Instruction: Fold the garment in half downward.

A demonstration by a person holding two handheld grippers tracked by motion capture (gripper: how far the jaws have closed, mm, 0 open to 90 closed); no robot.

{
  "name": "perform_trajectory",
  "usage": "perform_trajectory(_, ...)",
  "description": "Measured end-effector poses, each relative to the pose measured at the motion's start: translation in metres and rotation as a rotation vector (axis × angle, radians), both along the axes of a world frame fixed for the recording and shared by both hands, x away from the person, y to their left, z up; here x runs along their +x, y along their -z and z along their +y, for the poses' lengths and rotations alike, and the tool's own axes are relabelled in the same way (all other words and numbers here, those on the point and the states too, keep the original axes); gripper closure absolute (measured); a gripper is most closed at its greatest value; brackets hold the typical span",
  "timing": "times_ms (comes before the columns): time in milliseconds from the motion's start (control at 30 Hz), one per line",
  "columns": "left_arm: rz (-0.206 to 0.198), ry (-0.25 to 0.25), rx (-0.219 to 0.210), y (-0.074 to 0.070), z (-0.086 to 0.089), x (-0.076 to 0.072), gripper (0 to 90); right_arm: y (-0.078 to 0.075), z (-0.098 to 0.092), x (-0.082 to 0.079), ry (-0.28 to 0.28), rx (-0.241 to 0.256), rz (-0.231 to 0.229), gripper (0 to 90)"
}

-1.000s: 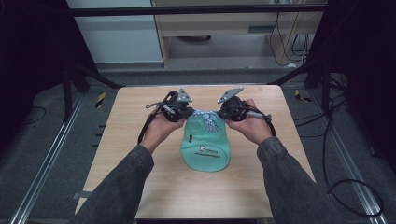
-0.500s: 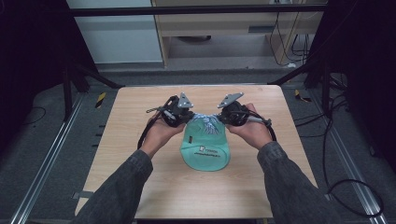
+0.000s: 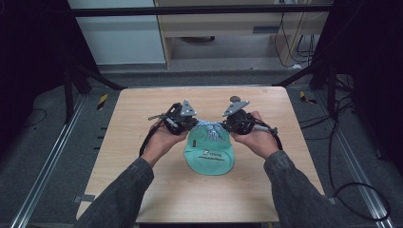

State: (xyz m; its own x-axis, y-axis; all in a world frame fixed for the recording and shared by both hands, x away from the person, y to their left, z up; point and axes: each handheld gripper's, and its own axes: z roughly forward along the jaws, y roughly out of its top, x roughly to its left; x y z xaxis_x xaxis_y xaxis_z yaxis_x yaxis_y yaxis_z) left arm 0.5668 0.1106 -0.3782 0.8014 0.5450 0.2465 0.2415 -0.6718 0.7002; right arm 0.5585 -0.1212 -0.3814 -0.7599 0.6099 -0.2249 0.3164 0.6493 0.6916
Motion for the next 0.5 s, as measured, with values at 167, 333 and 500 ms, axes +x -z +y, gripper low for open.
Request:
perform_trajectory(167,-0.003,0.005,-0.005,0.001,0.003,-0.005,86.7,-0.001,0.001,-0.003,-0.01,-0.005,-0.001,84.3)
perform_trajectory(333,-0.004,0.009,-0.004,0.001,0.006,-0.008,86.5,-0.002,0.004,-0.007,-0.023,-0.009,-0.004,84.2)
perform_trajectory(500,-0.001,0.012,-0.008,0.003,0.009,-0.011,86.5,0.0,0.007,-0.012,-0.034,-0.01,-0.004,84.2)
